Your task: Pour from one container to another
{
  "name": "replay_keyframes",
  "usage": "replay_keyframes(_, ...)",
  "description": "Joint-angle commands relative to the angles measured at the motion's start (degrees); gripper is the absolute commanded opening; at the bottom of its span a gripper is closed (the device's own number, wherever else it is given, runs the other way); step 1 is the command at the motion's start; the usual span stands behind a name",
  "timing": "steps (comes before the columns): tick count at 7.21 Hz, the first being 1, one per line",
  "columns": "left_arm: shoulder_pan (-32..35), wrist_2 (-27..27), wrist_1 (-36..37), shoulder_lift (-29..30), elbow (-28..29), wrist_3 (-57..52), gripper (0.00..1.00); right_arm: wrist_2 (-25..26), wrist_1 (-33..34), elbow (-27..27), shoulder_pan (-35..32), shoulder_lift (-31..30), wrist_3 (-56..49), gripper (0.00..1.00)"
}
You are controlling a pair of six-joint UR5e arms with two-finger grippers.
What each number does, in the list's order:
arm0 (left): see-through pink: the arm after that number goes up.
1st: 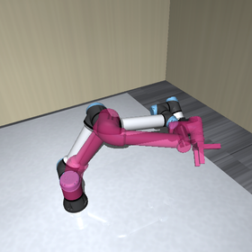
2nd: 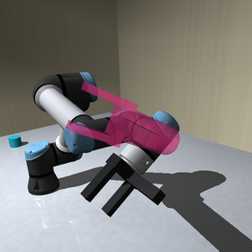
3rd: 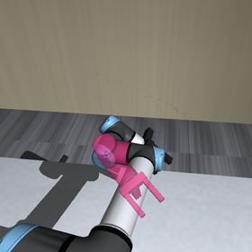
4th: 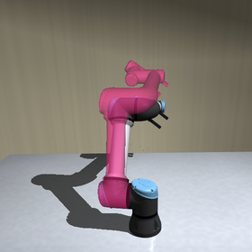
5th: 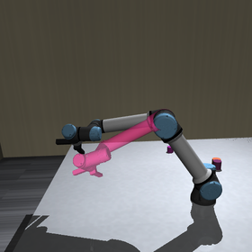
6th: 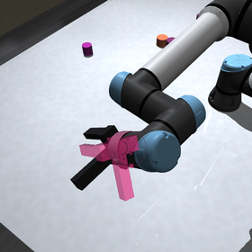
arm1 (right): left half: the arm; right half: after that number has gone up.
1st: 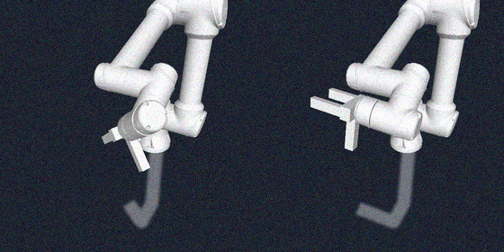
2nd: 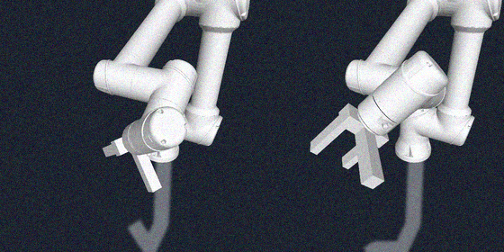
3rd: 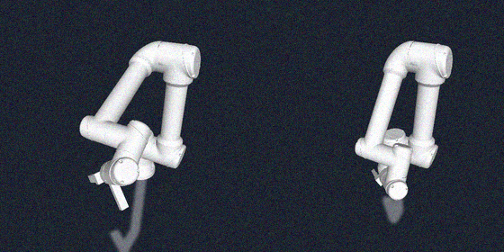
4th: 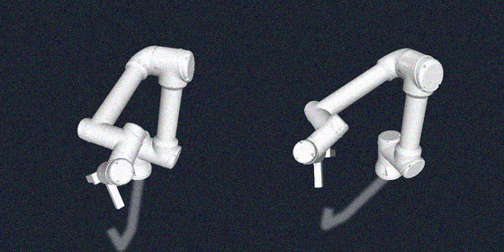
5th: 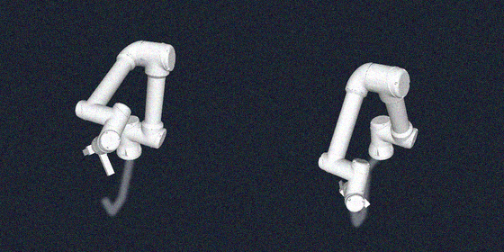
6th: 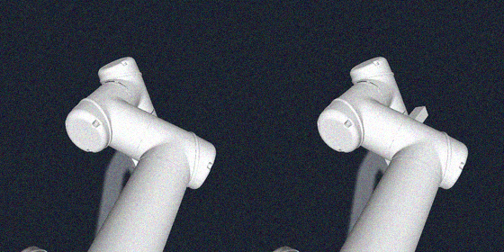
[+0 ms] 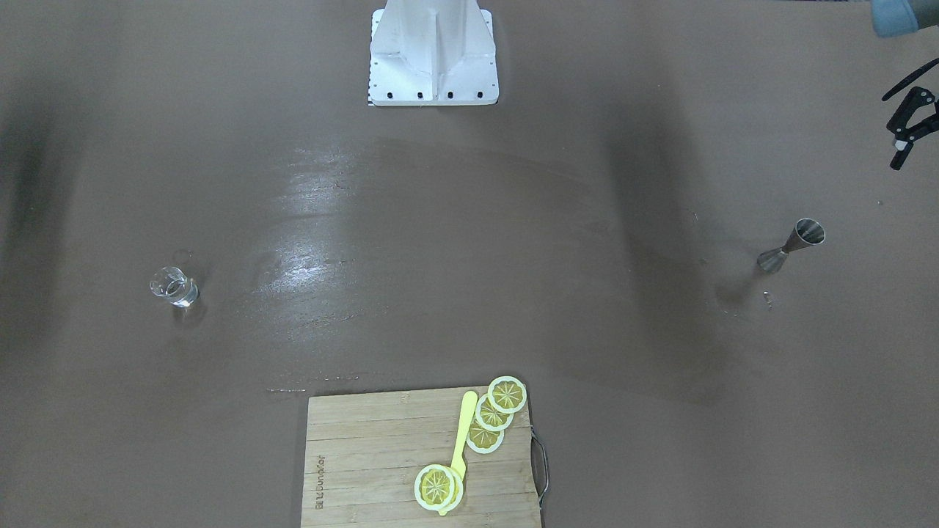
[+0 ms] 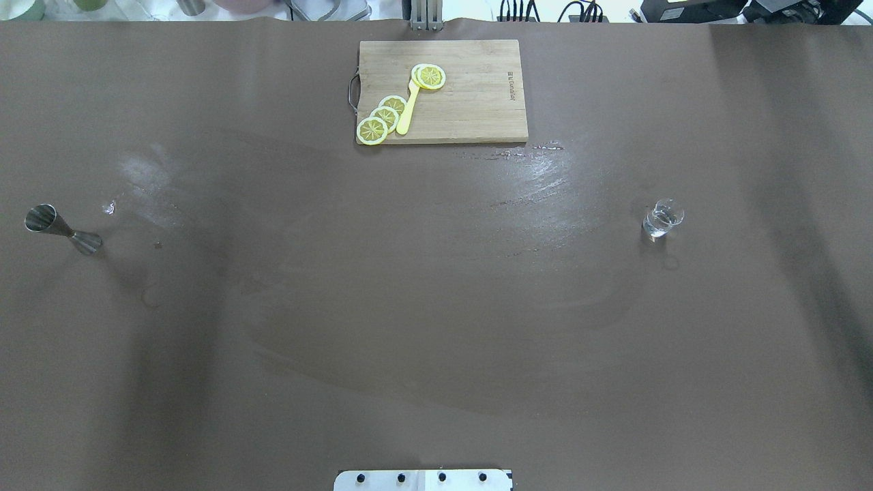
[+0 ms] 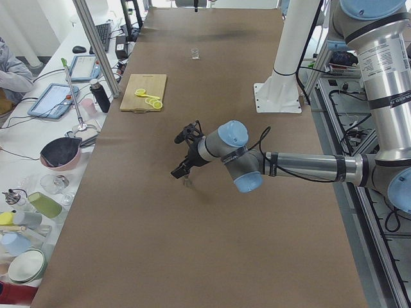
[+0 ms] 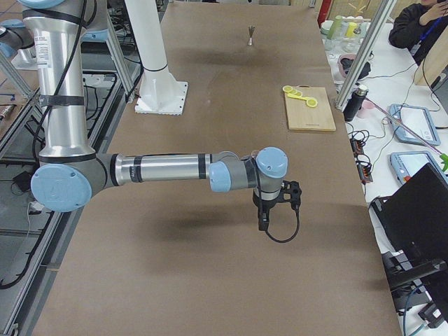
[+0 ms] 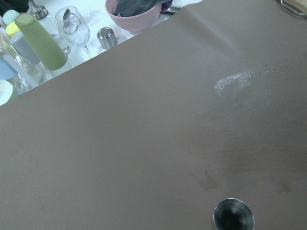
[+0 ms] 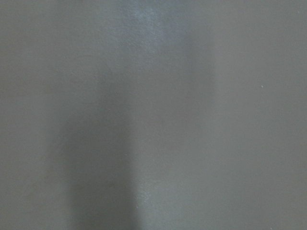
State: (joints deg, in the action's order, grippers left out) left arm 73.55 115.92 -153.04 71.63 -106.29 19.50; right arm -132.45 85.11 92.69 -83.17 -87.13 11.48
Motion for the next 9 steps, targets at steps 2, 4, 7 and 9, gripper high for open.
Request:
replay_keyframes(2, -7.0, -11.1, -16.6, -0.4, 6.1, 12.7, 0.98, -1.6, -0.6, 0.8, 2.3, 4.9, 0.4, 1.00)
replay_keyframes(4, -13.7, -14.7, -24.8, -0.2, 7.1, 19.0, 0.97, -1.4, -0.6, 0.9, 3.2, 6.8, 0.0, 1.00)
replay_keyframes(7, -24.9, -29.0, -27.1, 0.1, 7.8, 21.2, 0.97, -0.8, -14.2, -2.1, 14.0, 9.7, -0.5, 1.00)
replay_keyframes(9, -26.7, -35.5, -27.1, 0.2, 10.5, 21.2, 0.97, -1.6, -23.4, -1.2, 16.2, 8.7, -1.1, 1.00)
